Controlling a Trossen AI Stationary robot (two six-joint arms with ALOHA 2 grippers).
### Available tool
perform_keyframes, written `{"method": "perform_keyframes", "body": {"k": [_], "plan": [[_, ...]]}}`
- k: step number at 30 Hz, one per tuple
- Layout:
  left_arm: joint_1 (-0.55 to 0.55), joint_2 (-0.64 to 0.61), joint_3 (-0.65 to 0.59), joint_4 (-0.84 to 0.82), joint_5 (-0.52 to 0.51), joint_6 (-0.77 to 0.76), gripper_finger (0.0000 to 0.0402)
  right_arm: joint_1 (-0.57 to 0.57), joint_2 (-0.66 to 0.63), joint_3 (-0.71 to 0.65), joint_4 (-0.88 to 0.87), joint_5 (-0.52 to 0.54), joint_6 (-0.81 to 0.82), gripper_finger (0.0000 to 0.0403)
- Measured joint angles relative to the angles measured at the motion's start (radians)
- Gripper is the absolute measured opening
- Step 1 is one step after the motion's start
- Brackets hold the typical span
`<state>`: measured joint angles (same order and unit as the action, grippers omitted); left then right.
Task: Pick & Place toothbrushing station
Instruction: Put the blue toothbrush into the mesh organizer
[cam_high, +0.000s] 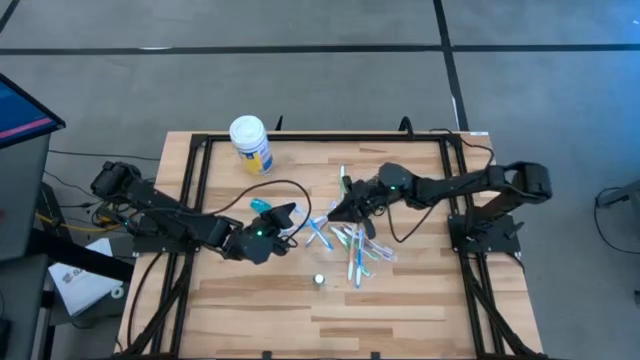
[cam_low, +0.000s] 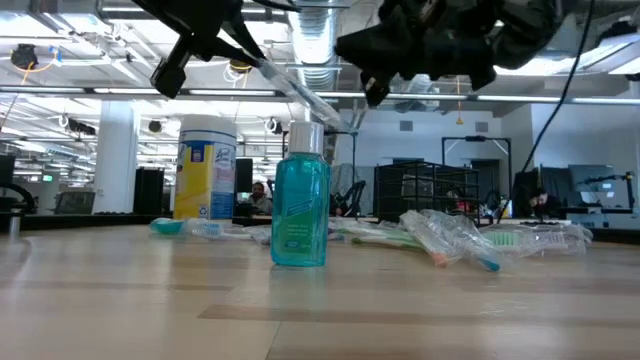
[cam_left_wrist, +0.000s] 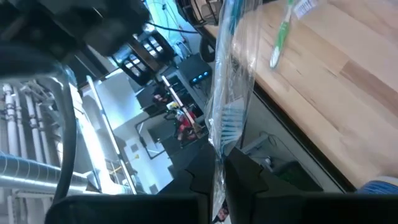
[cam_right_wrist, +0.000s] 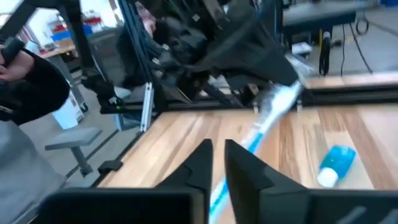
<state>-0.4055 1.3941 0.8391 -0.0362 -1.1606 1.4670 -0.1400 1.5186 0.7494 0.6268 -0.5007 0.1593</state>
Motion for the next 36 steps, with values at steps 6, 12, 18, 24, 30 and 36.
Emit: {"method": "perform_keyframes", "body": {"k": [6, 12, 18, 24, 30, 36], "plan": [[-0.021, 0.000, 0.000, 0.001, 0.000, 0.000, 0.0013, -0.008, 0.096, 0.107, -0.051, 0.000, 0.000, 0.0097], [-0.032, 0.000, 0.000, 0.001, -0.003, -0.003, 0.0013, -0.014, 0.162, 0.180, -0.078, -0.091, 0.002, 0.0123], [-0.033, 0.000, 0.000, 0.001, -0.004, -0.005, 0.0014, -0.013, 0.228, 0.240, -0.100, -0.103, 0.025, 0.0138], [-0.032, 0.000, 0.000, 0.001, -0.009, -0.006, 0.0013, -0.011, 0.275, 0.297, -0.123, -0.132, 0.026, 0.0140], [-0.032, 0.000, 0.000, 0.002, -0.011, -0.008, 0.0016, -0.010, 0.275, 0.329, -0.160, -0.133, 0.026, 0.0126], [-0.032, 0.000, 0.000, 0.001, -0.005, -0.008, 0.0016, -0.004, 0.275, 0.336, -0.183, -0.130, 0.028, 0.0117]]}}
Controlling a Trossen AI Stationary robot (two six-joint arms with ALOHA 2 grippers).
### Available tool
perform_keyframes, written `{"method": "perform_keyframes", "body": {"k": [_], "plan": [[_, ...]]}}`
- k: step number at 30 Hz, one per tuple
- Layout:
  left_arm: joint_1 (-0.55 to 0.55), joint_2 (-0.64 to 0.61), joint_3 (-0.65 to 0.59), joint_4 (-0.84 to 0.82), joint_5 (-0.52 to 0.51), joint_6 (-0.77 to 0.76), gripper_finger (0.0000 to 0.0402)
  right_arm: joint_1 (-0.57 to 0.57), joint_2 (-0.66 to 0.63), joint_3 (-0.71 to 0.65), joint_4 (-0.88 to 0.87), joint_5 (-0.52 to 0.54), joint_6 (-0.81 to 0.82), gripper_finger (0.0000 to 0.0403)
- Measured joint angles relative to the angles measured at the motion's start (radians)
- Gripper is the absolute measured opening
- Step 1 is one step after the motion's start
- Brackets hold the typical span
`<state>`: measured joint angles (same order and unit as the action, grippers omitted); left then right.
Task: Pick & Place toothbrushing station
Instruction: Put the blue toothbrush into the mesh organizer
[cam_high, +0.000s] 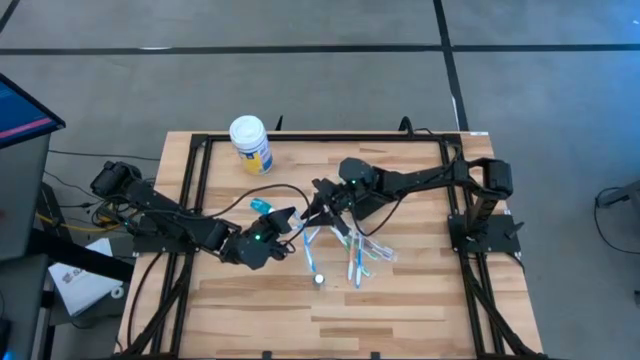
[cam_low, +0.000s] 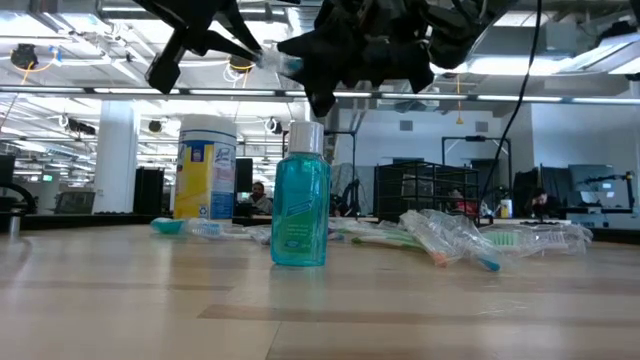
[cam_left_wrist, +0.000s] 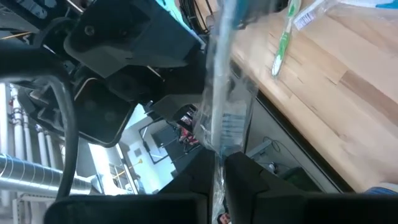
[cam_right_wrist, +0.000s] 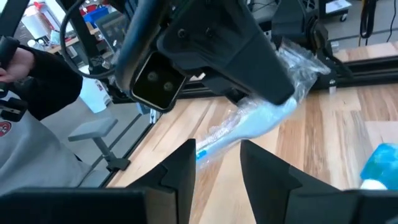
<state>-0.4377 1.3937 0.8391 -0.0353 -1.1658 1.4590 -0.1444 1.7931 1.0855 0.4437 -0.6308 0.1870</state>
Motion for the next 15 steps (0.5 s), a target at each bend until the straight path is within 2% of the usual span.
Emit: {"method": "perform_keyframes", "body": {"k": [15], "plan": [[0.000, 0.000, 0.000, 0.000, 0.001, 0.000, 0.0017, 0.000, 0.000, 0.000, -0.027, 0.053, 0.037, 0.0118]]}}
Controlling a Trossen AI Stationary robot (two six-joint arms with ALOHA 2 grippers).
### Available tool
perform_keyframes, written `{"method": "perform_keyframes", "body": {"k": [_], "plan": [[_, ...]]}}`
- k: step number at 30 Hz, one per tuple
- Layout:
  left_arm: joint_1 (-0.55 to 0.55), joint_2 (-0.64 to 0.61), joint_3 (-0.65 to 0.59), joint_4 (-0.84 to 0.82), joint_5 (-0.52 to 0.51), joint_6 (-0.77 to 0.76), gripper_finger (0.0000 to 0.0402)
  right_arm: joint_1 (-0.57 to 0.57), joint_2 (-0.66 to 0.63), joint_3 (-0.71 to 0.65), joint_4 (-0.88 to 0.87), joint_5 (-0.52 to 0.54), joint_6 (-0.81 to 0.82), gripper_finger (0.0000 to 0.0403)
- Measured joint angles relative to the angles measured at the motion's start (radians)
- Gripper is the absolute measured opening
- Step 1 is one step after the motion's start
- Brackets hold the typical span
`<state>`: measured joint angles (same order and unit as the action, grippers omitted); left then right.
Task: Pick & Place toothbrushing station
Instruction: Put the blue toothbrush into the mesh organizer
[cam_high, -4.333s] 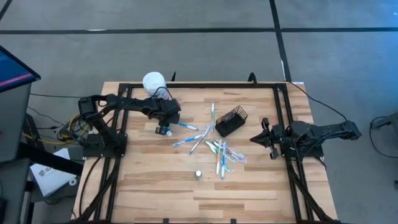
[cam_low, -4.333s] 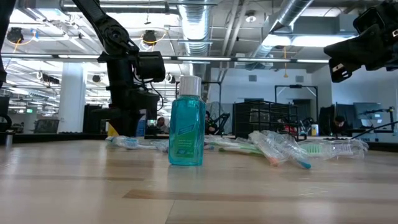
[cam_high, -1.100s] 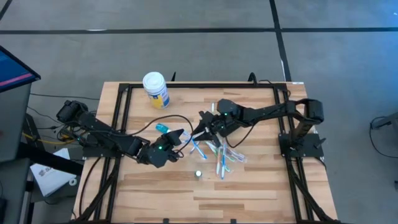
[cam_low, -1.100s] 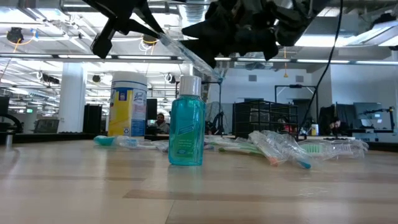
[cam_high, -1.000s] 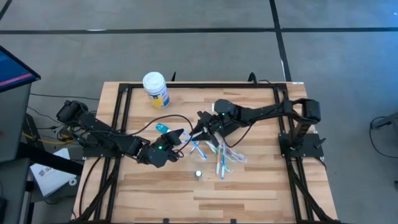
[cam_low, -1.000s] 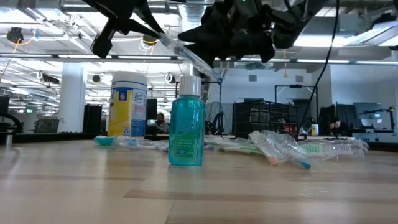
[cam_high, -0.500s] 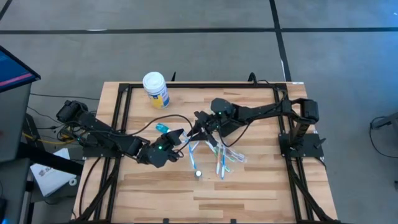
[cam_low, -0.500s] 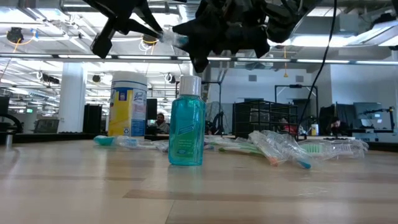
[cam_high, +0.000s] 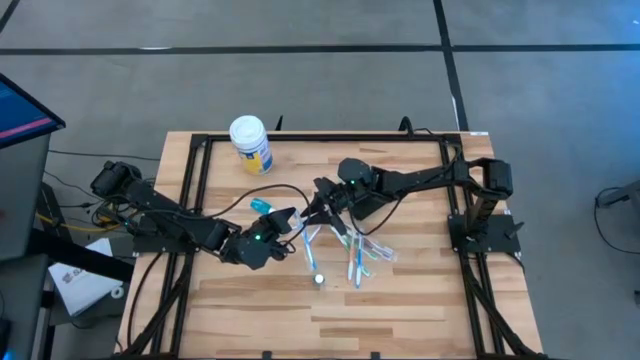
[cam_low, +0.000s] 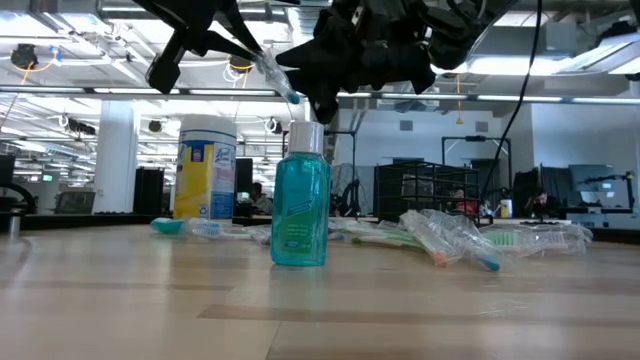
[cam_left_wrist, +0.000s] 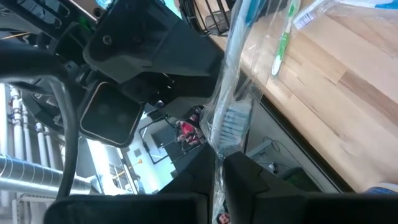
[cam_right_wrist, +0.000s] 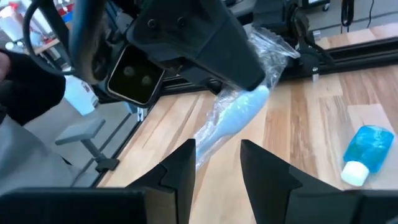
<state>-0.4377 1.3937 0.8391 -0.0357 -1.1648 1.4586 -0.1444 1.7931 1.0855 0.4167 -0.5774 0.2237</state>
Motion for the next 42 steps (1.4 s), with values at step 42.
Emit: {"method": "perform_keyframes", "body": {"k": [42], "plan": [[0.000, 0.000, 0.000, 0.000, 0.000, -0.006, 0.0017, 0.027, 0.000, 0.000, 0.012, 0.070, 0.126, 0.0118]]}}
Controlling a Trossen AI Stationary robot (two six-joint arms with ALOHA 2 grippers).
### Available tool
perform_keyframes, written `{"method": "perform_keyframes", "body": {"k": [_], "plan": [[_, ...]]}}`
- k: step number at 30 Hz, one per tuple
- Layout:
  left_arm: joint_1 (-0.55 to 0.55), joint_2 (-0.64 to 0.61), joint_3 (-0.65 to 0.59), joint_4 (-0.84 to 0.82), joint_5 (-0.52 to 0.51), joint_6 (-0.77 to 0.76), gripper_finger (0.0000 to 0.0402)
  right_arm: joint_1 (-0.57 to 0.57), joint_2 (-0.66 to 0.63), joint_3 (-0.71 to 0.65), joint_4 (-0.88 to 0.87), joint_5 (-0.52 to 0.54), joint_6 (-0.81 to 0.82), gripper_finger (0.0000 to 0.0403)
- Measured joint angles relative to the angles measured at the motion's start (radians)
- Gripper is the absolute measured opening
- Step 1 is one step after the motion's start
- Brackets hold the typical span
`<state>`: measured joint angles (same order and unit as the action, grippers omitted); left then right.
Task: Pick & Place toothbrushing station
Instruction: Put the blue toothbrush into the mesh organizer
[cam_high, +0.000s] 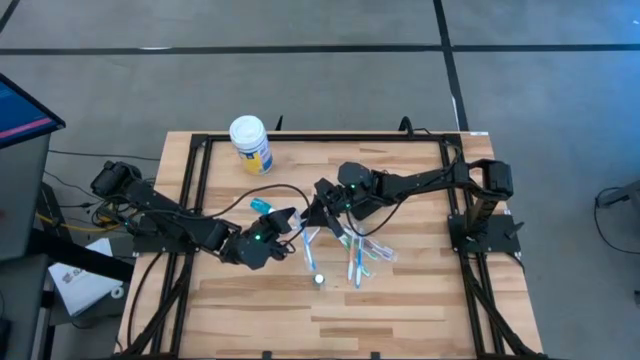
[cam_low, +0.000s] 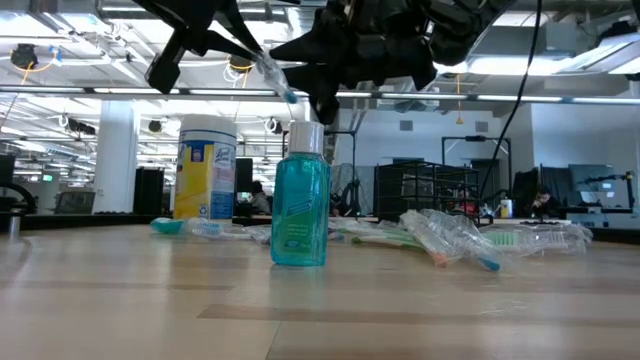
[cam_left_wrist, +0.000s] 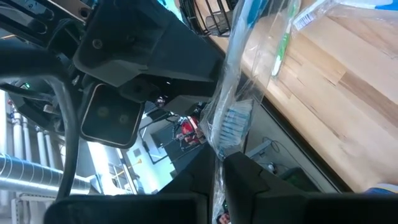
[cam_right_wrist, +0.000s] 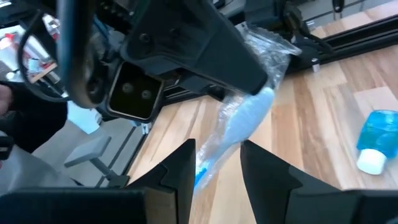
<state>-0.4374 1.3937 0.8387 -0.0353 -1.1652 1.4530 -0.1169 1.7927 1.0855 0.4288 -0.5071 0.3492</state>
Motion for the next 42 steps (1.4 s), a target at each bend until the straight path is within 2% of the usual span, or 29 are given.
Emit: {"method": "perform_keyframes", "body": {"k": [9, 18, 24, 29, 42], "plan": [[0.000, 0.000, 0.000, 0.000, 0.000, -0.003, 0.0017, 0.000, 0.000, 0.000, -0.009, 0.028, 0.000, 0.0117], [0.000, 0.000, 0.000, 0.000, -0.001, -0.003, 0.0017, 0.000, 0.000, 0.000, -0.010, 0.038, 0.000, 0.0095], [0.002, 0.000, 0.000, 0.000, -0.001, -0.003, 0.0017, 0.005, 0.000, 0.000, -0.013, 0.038, -0.002, 0.0062], [0.001, 0.000, 0.000, 0.002, 0.001, -0.003, 0.0017, 0.005, 0.000, 0.000, -0.036, 0.043, -0.043, 0.0009], [-0.002, 0.000, 0.000, 0.001, -0.002, -0.074, 0.0017, 0.010, 0.001, 0.000, -0.047, 0.064, -0.104, 0.0001]]}}
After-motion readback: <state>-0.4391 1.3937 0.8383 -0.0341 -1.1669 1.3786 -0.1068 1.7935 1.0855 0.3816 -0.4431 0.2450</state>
